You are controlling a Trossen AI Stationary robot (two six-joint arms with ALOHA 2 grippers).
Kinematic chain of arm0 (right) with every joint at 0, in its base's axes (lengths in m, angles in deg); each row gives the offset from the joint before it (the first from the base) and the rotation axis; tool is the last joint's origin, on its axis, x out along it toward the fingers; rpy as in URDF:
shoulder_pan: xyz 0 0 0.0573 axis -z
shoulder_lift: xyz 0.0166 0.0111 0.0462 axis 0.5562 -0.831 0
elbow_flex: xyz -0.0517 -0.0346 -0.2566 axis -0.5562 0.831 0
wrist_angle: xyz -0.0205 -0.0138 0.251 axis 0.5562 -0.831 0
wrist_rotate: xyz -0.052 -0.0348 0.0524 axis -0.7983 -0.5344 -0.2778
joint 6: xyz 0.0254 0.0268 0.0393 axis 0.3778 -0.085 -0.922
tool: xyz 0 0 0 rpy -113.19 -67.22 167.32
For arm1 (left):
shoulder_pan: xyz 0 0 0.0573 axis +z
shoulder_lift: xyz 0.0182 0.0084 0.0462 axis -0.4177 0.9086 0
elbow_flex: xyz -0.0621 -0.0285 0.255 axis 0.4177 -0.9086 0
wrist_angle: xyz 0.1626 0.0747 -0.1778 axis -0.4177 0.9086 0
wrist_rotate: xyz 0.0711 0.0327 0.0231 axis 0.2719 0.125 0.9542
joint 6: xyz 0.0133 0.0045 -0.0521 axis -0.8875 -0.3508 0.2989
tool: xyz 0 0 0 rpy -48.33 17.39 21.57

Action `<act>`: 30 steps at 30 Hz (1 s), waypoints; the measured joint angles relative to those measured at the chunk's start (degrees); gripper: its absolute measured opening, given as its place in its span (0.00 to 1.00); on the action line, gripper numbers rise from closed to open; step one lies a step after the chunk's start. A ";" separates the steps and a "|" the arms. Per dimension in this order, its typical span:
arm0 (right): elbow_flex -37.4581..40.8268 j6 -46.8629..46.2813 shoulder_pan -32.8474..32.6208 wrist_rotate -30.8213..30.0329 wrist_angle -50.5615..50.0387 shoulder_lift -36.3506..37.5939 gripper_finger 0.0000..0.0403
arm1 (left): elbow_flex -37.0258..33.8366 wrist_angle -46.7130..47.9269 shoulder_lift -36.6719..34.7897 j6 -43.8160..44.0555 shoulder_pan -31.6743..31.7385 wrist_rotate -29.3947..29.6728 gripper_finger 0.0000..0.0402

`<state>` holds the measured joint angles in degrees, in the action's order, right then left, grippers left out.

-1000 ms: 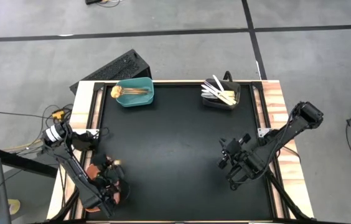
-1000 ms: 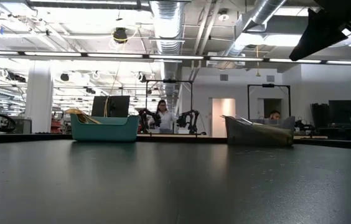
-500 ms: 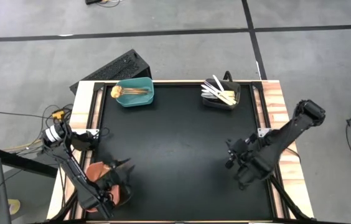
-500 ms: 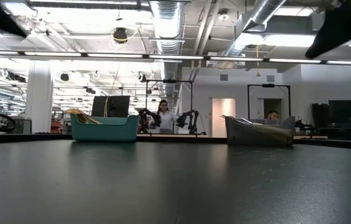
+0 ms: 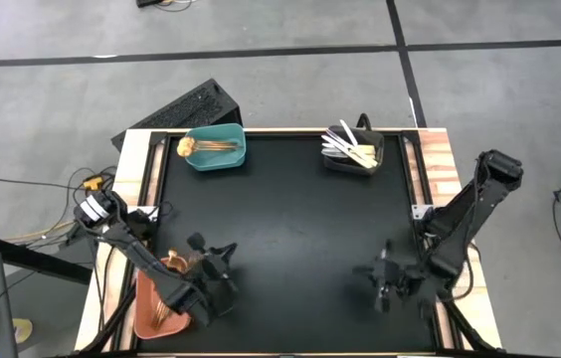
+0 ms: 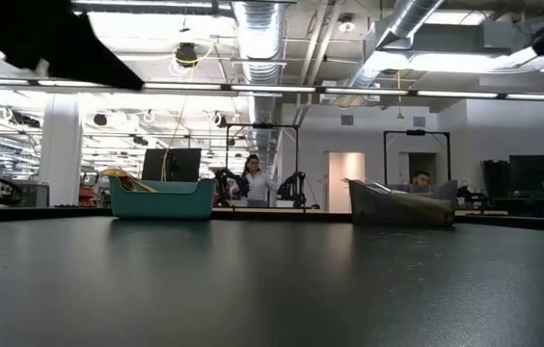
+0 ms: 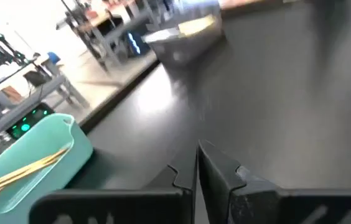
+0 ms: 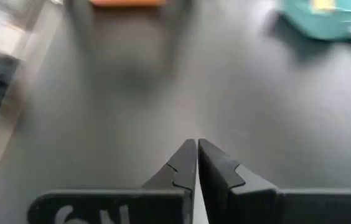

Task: Sort silverware by color (type)
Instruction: Return to Home Position

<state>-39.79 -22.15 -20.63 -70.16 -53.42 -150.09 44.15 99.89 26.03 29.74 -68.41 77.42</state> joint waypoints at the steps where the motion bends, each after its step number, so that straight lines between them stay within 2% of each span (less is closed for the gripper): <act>1: 2.90 4.25 1.01 2.14 8.66 0.57 0.10 | 0.00 -2.43 0.00 -4.54 1.15 -1.68 0.01; 3: 8.78 13.25 3.92 8.38 26.82 1.13 0.07 | 0.00 -8.82 0.00 -15.46 3.78 -5.87 0.01; 6: 15.82 26.02 9.39 22.83 49.82 1.05 0.05 | 0.00 -20.51 0.00 -33.81 8.00 -13.47 0.00; 8: 18.27 30.83 13.12 31.16 56.88 1.14 0.05 | 0.00 -27.90 0.00 -44.29 10.56 -18.57 0.00; 9: 18.98 31.88 14.61 33.03 57.50 1.58 0.05 | 0.00 -31.12 0.00 -48.51 11.64 -20.37 0.00; 11: 19.44 32.70 16.88 33.54 55.32 3.48 0.07 | -0.06 -36.15 -0.03 -54.05 13.41 -21.70 0.00; 15: 19.35 29.87 18.02 32.68 46.01 8.73 0.08 | -5.93 -45.26 -3.56 -56.28 16.71 -22.48 0.00; 18: 19.32 29.46 15.70 30.06 42.61 13.19 0.05 | -15.88 -59.42 -9.51 -57.55 18.58 -26.81 0.00; 22: 19.37 34.12 11.92 21.10 39.55 18.16 0.05 | -30.32 -83.30 -20.83 -64.63 19.98 -34.73 0.00; 25: 19.48 37.07 12.09 17.23 40.32 20.60 0.10 | -39.07 -93.63 -30.43 -68.82 21.30 -37.46 0.00; 28: 23.74 41.20 14.84 19.49 51.47 22.06 0.12 | -44.85 -95.81 -40.14 -70.31 22.29 -37.82 0.00; 30: 28.49 44.53 18.52 27.40 65.68 21.74 0.13 | -47.67 -95.94 -46.04 -71.17 22.86 -36.52 0.00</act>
<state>-11.30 22.38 -2.11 -42.76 12.26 -128.36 -3.52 3.95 -20.01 -41.43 -45.55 40.90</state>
